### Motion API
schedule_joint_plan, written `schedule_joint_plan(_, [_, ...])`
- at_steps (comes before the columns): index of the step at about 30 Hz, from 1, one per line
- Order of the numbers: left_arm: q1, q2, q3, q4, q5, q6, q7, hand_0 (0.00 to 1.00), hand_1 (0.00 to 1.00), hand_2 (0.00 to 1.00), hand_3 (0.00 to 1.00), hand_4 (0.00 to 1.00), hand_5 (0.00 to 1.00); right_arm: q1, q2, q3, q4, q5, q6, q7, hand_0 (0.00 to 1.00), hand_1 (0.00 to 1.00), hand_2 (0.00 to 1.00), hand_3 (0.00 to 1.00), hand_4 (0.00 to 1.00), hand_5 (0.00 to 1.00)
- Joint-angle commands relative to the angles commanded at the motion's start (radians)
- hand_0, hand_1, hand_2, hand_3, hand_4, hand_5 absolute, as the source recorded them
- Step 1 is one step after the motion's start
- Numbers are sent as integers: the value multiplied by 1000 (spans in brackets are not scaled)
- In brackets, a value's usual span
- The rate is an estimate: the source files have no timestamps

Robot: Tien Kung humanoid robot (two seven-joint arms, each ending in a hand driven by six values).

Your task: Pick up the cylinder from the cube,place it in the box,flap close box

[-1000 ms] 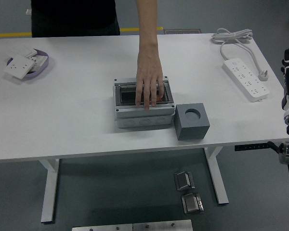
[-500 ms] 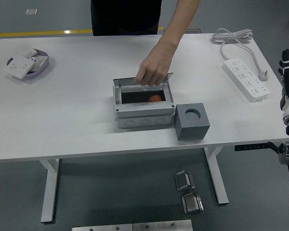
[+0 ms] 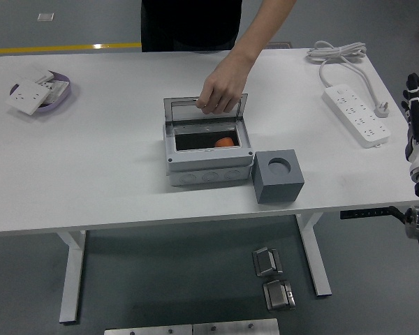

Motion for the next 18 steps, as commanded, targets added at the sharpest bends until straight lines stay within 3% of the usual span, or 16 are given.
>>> schedule_joint_plan(18, [-3, 7, 8, 0, 0, -2, -1, 597, 622, 576, 611, 671, 301, 2, -5, -8, -7, 2, -9, -12, 998, 970, 998, 998, 998, 998])
